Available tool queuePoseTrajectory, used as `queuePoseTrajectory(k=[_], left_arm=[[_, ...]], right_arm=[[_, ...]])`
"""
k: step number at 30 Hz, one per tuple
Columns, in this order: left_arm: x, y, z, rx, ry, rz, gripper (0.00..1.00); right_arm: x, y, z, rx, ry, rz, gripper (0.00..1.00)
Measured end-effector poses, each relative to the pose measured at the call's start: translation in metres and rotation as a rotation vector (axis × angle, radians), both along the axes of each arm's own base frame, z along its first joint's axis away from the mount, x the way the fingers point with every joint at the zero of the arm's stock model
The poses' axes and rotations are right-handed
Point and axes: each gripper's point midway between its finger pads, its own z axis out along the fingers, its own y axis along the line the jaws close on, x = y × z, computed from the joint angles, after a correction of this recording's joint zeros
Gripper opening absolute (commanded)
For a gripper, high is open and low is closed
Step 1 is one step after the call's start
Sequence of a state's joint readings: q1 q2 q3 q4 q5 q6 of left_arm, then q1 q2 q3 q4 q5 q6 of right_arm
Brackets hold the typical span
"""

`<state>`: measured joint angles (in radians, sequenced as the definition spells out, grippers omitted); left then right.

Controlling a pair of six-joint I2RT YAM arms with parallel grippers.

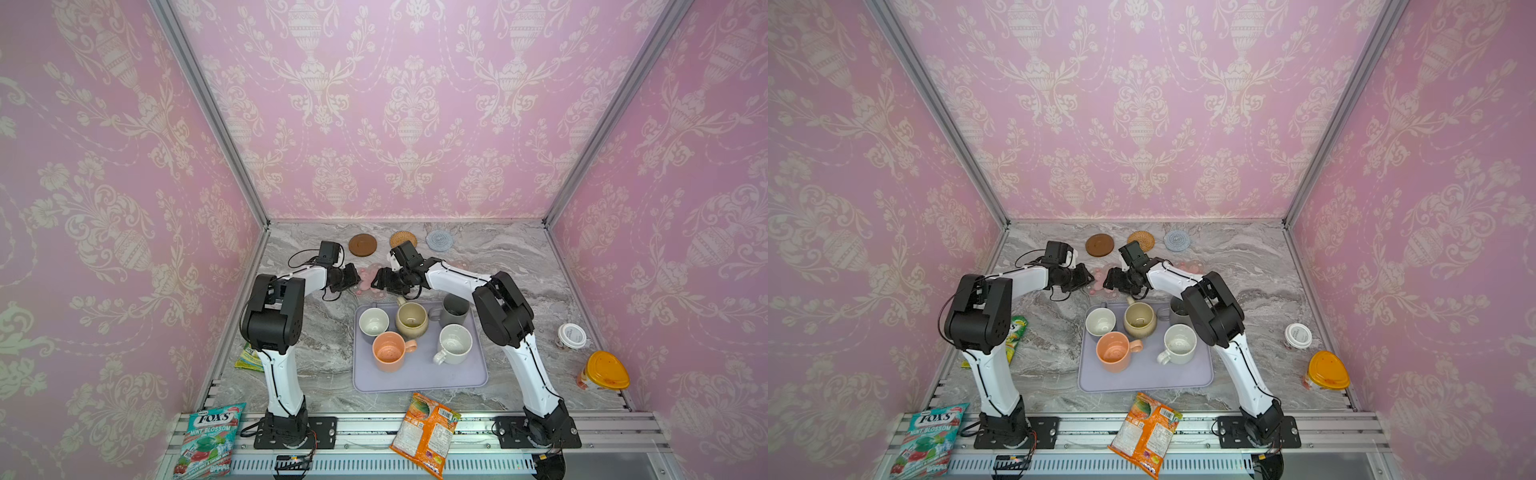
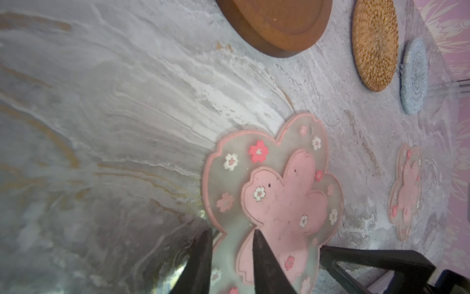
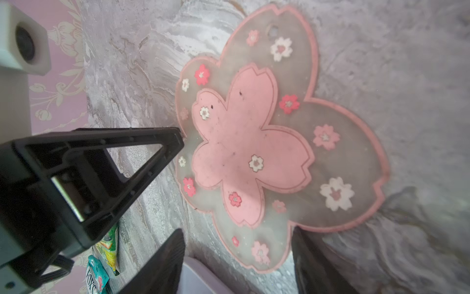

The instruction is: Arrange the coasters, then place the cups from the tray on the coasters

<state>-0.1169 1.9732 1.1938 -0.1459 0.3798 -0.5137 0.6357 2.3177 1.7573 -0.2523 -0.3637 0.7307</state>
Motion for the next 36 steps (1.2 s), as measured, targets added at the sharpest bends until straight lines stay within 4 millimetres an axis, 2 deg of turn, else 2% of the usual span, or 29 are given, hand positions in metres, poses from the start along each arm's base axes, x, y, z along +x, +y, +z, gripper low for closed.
queuePoseTrajectory(k=[15,36], left_arm=[[-0.005,0.020,0.000,0.021,0.006,0.046,0.29],[-0.004,0.020,-0.001,-0.015,0.015,0.089,0.29]], right_arm=[[-0.002,0.019,0.001,0.014,0.004,0.030,0.68],[-0.002,0.018,0.000,0.009,0.002,0.032,0.68]])
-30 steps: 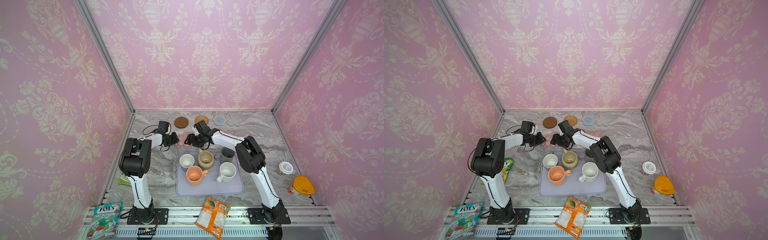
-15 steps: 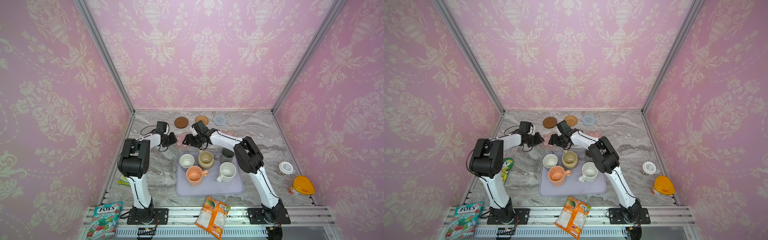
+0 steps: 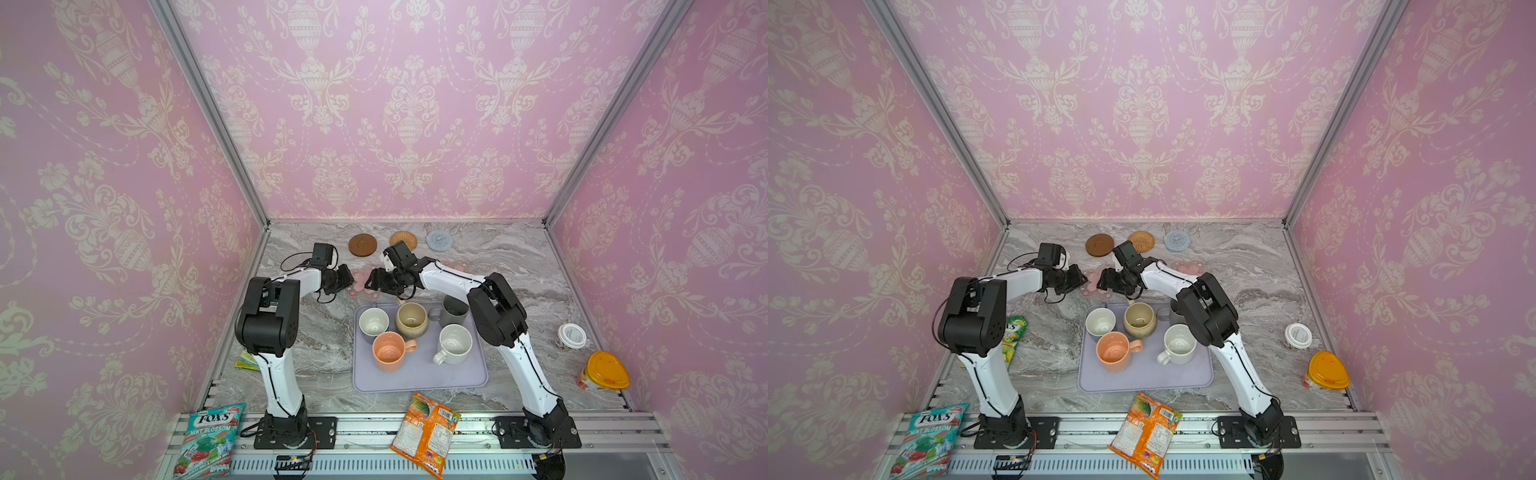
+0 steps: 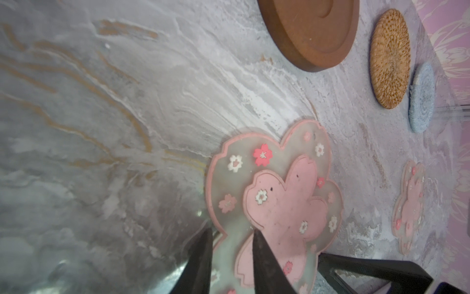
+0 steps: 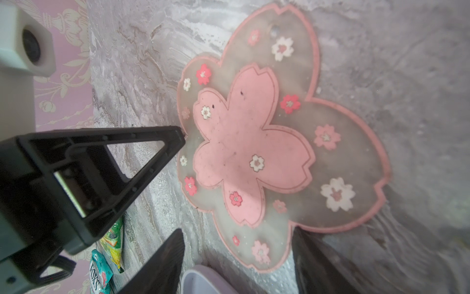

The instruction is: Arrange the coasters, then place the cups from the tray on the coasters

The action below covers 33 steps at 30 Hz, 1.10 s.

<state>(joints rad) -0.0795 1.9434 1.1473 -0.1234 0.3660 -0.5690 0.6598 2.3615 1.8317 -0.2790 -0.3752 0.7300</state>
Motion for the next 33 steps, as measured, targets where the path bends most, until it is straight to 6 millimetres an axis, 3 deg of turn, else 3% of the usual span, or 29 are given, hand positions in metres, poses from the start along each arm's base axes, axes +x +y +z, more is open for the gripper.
queuePoseTrajectory(k=[9,22,33], left_arm=[[0.004,-0.003,0.002,-0.056,-0.005,0.056,0.29],[0.004,-0.040,0.001,-0.115,-0.006,0.026,0.29],[0.001,-0.048,0.002,-0.123,0.019,0.013,0.29]], right_arm=[[0.000,-0.005,-0.001,0.012,-0.012,-0.005,0.68],[0.024,-0.046,0.000,0.003,-0.009,-0.081,0.68],[0.023,-0.055,0.000,-0.007,-0.027,-0.084,0.68]])
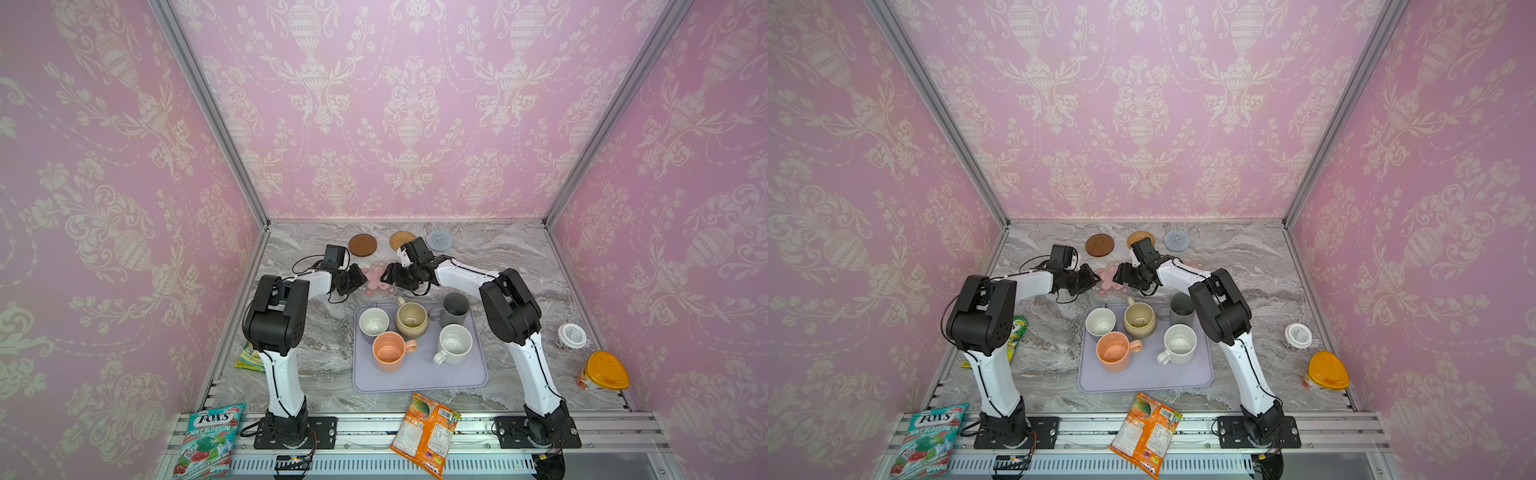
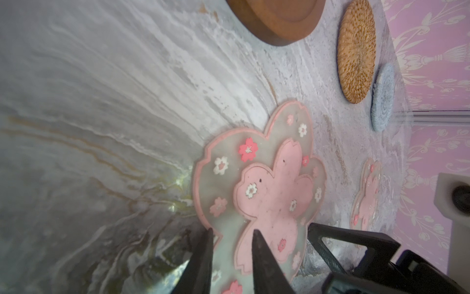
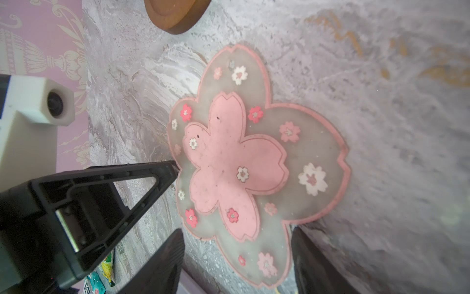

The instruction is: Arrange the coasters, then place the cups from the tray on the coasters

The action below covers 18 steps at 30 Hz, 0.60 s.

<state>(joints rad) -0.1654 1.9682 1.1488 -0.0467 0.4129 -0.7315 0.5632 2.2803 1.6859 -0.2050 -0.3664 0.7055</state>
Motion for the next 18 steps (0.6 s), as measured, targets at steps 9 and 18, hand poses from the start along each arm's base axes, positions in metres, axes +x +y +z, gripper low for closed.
queuePoseTrajectory(k=[9,18], left_arm=[[0.001,-0.006,0.000,-0.010,0.020,-0.016,0.29],[0.003,-0.013,-0.001,-0.035,0.021,-0.016,0.29]], right_arm=[[-0.003,-0.008,-0.001,-0.021,-0.009,0.003,0.69],[0.002,-0.015,-0.001,-0.025,-0.008,-0.007,0.69]])
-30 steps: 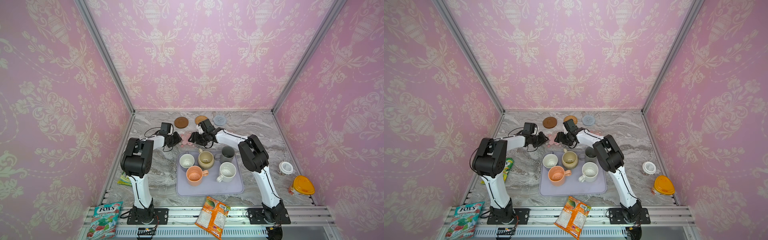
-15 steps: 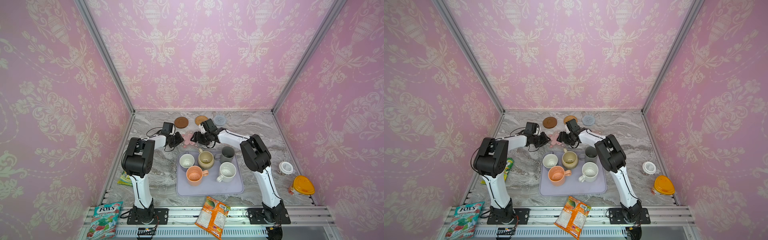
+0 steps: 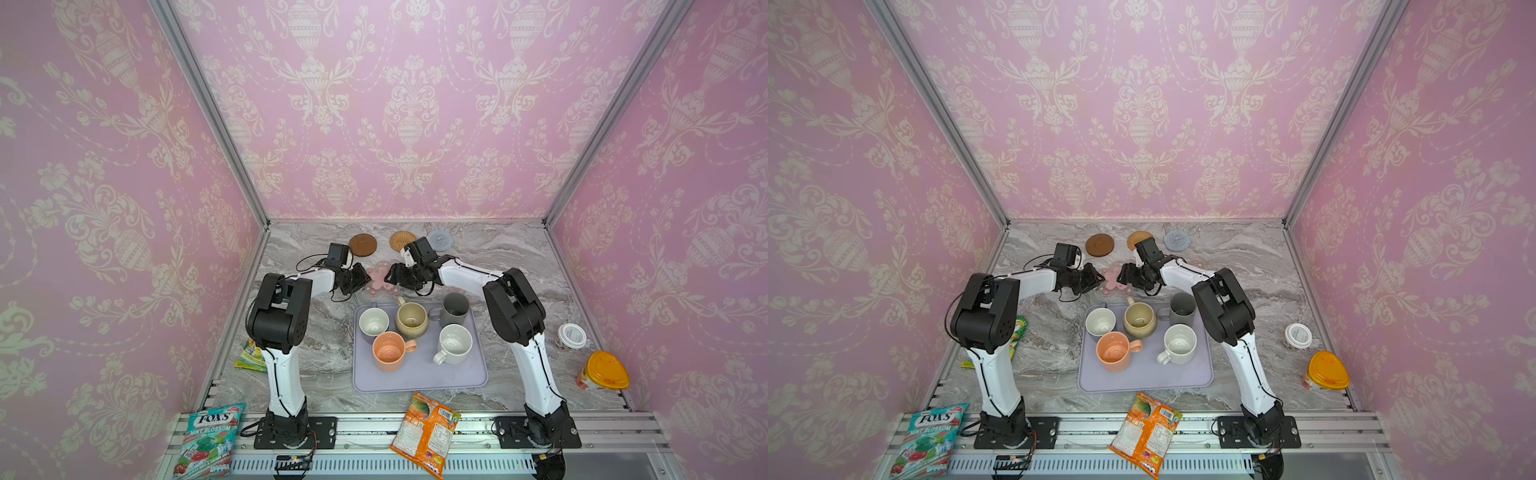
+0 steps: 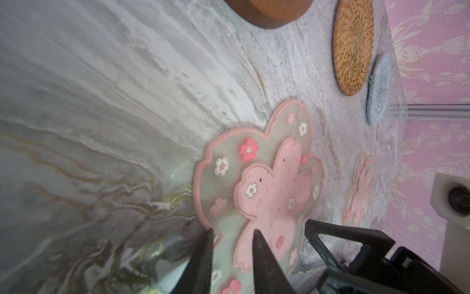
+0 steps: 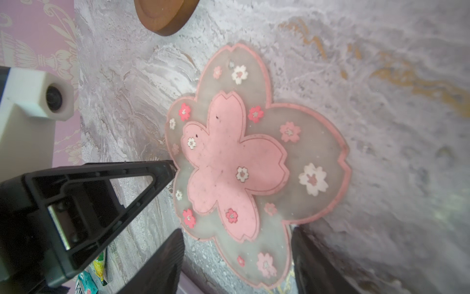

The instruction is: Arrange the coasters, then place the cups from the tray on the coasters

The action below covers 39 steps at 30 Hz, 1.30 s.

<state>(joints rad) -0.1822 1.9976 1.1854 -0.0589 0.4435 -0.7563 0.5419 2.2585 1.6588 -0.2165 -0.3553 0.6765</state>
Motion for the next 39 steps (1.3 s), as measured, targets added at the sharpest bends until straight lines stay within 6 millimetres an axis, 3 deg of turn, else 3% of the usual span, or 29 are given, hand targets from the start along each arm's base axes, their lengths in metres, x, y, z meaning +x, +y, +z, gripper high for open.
queuePoseTrajectory(k=[27,39], left_arm=[[0.000,-0.003,0.006,0.081,0.045,-0.033,0.32],[-0.002,0.003,0.031,0.137,0.023,-0.054,0.32]], right_arm=[[0.006,-0.005,0.000,-0.026,0.002,0.015,0.69],[0.016,-0.033,0.003,-0.042,-0.007,-0.017,0.69]])
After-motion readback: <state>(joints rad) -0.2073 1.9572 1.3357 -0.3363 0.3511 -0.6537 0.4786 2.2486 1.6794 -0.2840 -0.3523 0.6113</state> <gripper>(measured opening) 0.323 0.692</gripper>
